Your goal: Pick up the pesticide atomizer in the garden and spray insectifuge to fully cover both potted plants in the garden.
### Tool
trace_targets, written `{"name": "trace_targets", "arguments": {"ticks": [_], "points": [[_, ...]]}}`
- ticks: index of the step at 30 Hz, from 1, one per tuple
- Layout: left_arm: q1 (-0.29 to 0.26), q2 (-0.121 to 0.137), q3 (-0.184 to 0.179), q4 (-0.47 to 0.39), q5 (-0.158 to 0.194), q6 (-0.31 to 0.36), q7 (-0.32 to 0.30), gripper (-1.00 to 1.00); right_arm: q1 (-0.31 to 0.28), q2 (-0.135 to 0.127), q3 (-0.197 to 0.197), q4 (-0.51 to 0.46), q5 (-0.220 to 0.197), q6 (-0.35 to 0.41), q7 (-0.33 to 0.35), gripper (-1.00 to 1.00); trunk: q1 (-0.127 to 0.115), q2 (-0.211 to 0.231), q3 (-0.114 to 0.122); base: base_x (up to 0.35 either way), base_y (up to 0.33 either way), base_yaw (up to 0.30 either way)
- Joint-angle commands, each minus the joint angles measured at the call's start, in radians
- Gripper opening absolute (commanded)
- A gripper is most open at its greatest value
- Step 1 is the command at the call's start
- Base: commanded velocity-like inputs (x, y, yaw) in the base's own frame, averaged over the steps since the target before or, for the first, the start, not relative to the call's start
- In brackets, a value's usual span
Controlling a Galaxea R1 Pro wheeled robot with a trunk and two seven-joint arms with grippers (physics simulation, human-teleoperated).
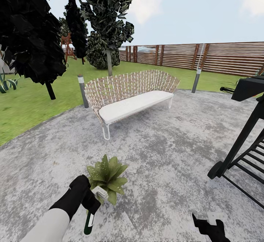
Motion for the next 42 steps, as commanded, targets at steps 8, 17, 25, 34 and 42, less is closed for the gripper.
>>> {"name": "trace_targets", "arguments": {"ticks": [8,17,25,34,42], "points": [[-0.001,-0.006,0.002,-0.004,-0.009,0.007,-0.010,-1.00,-0.002,0.001,-0.009,0.000,0.005,-0.006,0.008,1.00,0.019,-0.036,-0.029,0.000,0.000,0.000],[0.000,-0.004,0.003,0.000,-0.007,0.007,-0.010,-1.00,-0.002,0.001,-0.009,0.000,0.005,-0.006,0.008,1.00,0.019,-0.036,-0.043,0.000,0.000,0.000],[-0.004,-0.009,0.003,-0.001,-0.006,0.008,-0.010,-1.00,-0.002,0.001,-0.008,-0.002,0.006,-0.006,0.008,1.00,0.019,-0.036,-0.045,0.129,0.060,0.000],[-0.033,-0.015,0.003,-0.007,0.004,0.076,-0.013,-1.00,-0.002,0.000,-0.009,-0.002,0.007,-0.004,0.008,1.00,0.019,-0.036,-0.045,0.002,0.001,0.000],[-0.070,-0.009,-0.012,-0.001,-0.006,0.073,-0.132,-1.00,-0.002,0.000,-0.008,-0.001,0.007,-0.004,0.008,1.00,0.019,-0.036,-0.045,0.000,0.000,0.000]]}}
